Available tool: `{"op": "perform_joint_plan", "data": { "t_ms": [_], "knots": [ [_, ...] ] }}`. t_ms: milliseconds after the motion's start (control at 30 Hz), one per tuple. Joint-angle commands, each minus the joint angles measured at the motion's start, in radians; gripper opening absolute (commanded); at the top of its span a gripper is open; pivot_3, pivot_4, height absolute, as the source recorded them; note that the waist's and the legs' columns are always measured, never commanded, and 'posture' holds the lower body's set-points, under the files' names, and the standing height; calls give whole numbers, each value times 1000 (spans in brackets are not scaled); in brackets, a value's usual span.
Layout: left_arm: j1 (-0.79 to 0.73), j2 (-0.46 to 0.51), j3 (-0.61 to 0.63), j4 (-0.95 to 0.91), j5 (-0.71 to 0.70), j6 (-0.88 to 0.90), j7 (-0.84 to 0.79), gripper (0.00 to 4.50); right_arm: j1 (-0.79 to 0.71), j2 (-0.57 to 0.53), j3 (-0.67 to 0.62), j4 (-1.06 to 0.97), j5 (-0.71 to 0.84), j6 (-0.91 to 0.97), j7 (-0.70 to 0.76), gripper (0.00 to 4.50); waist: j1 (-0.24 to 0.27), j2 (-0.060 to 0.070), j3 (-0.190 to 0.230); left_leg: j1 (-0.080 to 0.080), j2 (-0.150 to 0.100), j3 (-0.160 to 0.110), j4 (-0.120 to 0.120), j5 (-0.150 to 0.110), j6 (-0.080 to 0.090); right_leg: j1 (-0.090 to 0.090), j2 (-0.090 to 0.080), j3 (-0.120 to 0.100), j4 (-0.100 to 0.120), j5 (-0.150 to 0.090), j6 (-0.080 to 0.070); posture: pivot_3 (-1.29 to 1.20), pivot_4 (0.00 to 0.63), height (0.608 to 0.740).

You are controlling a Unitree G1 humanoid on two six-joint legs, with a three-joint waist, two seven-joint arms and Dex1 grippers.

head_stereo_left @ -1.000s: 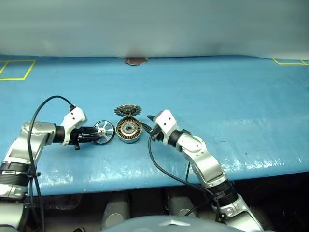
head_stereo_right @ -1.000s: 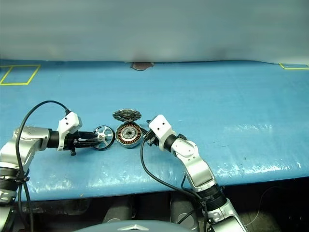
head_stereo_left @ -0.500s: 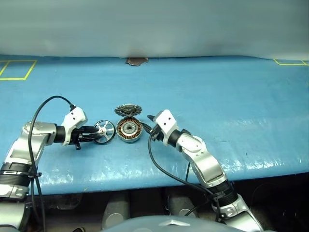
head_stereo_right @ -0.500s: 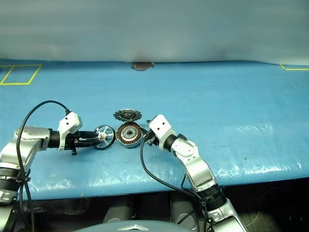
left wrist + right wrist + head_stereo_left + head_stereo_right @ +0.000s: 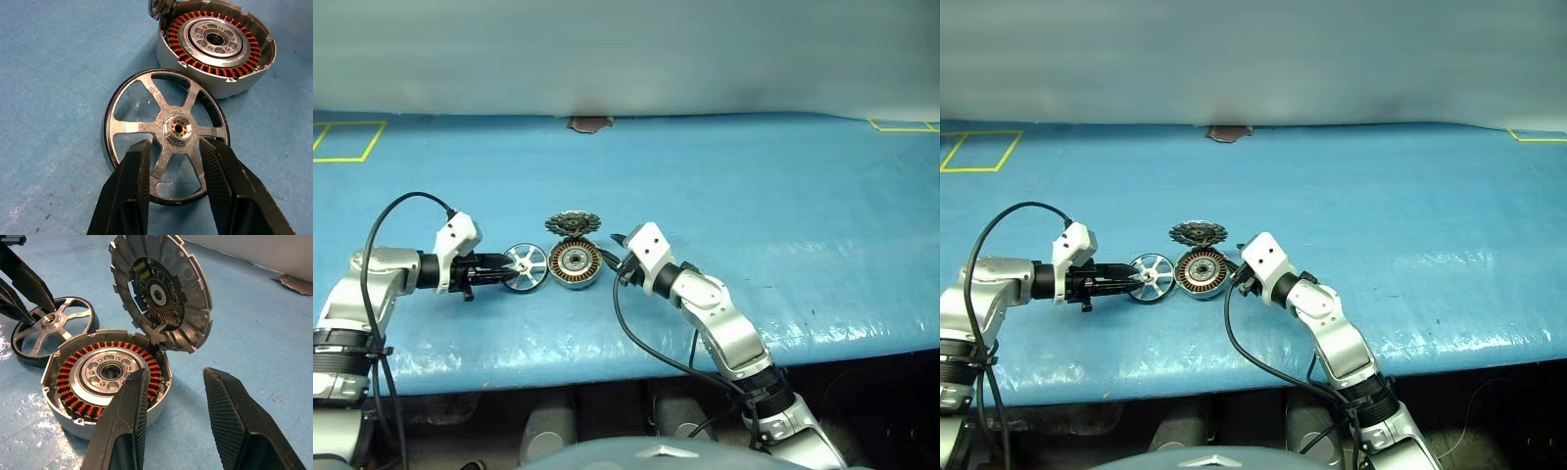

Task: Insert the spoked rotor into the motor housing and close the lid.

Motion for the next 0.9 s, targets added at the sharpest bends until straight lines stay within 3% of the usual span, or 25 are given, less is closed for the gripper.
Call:
{"op": "perform_joint_plan", "data": {
  "t_ms": [33,900],
  "knots": [
    [-25,19,8,6,23,-31,3,1701,-8,7,-3,-15,0,-13,-6,1882,0,0,0,0,0,0,0,0,0,0,0,0,0,0,0,0,150,740],
    [-13,39,-67,47,172,-174,-7,1701,-10,9,-12,-13,4,-11,-19,1882,0,0,0,1,0,0,0,0,0,1,0,0,0,0,0,0,150,740]
  ]
}}
